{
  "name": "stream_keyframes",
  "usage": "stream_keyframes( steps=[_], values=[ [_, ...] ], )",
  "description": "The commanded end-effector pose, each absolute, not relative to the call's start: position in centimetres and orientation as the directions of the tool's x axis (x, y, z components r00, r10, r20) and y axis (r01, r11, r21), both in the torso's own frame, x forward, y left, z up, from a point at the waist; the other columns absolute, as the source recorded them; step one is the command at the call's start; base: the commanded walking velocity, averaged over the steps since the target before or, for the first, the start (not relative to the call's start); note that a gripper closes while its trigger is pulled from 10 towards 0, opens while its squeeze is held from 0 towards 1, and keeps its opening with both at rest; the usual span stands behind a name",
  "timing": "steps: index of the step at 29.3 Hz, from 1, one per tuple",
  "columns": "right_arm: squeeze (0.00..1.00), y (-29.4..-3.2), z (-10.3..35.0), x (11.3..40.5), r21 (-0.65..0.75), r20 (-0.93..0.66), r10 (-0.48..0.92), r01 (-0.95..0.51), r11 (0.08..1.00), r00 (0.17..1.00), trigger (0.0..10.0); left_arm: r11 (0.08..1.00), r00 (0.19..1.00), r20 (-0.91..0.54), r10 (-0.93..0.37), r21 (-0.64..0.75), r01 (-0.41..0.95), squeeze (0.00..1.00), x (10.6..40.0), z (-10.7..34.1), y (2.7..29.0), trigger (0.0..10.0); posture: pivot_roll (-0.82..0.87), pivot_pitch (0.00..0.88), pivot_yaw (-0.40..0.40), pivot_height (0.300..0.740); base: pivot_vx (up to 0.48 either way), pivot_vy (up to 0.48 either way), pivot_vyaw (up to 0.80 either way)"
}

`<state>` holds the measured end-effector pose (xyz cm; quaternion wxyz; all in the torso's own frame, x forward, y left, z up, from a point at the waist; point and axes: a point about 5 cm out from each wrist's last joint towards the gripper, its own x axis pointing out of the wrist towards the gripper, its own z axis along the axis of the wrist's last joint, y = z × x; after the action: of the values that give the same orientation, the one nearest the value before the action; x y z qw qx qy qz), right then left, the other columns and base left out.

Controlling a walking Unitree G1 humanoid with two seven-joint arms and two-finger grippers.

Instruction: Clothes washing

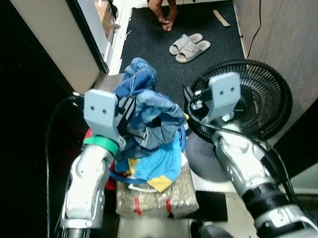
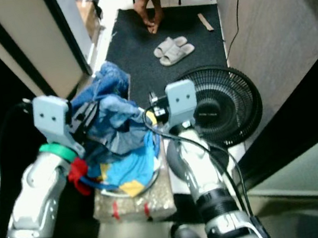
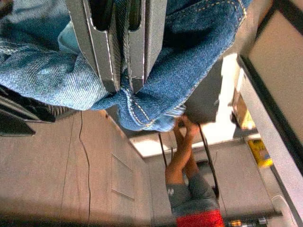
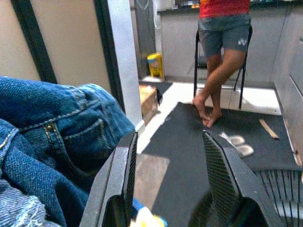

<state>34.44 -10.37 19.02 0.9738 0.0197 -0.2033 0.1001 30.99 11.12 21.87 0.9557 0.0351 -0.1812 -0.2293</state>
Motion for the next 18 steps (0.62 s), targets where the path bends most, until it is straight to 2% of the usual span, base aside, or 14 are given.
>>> stream_keyframes(
  steps=[1, 7, 9, 10, 12, 18],
  values=[
    [0.0, -10.2, 21.2, 34.1, 0.042, 0.46, 0.169, -0.211, 0.977, 0.872, 10.0, 0.882, 0.748, 0.472, -0.468, 0.19, 0.432, 0.0, 30.1, 25.9, 10.2, 10.0, 0.05, 0.111, 0.092, 0.74, 0.0, 0.0, 0.0],
    [0.0, -10.2, 23.1, 33.4, 0.058, 0.513, 0.158, -0.217, 0.974, 0.844, 10.0, 0.878, 0.715, 0.513, -0.475, 0.218, 0.427, 0.0, 29.3, 27.9, 10.2, 10.0, 0.04, 0.094, 0.089, 0.74, 0.0, 0.0, 0.0],
    [0.0, -10.6, 23.9, 32.1, 0.034, 0.543, 0.153, -0.204, 0.978, 0.825, 10.0, 0.872, 0.77, 0.41, -0.488, 0.264, 0.412, 0.0, 28.5, 25.8, 11.7, 10.0, 0.04, 0.082, 0.091, 0.74, 0.0, 0.0, 0.0],
    [0.0, -10.6, 23.9, 32.1, 0.034, 0.543, 0.153, -0.204, 0.978, 0.825, 10.0, 0.872, 0.77, 0.41, -0.488, 0.264, 0.412, 0.0, 28.5, 25.8, 11.7, 10.0, 0.04, 0.082, 0.091, 0.74, 0.0, 0.0, 0.0],
    [0.0, -11.6, 23.4, 30.9, -0.001, 0.53, 0.158, -0.186, 0.983, 0.833, 10.0, 0.88, 0.827, 0.306, -0.471, 0.225, 0.418, 0.0, 27.4, 23.4, 13.5, 10.0, 0.03, 0.077, 0.089, 0.74, 0.0, 0.0, 0.0],
    [0.0, -12.2, 22.6, 30.5, -0.014, 0.487, 0.173, -0.19, 0.982, 0.856, 10.0, 0.897, 0.855, 0.273, -0.44, 0.175, 0.406, 0.0, 26.8, 23.3, 14.9, 10.0, 0.04, 0.07, 0.088, 0.74, 0.0, 0.0, 0.0]
  ],
)
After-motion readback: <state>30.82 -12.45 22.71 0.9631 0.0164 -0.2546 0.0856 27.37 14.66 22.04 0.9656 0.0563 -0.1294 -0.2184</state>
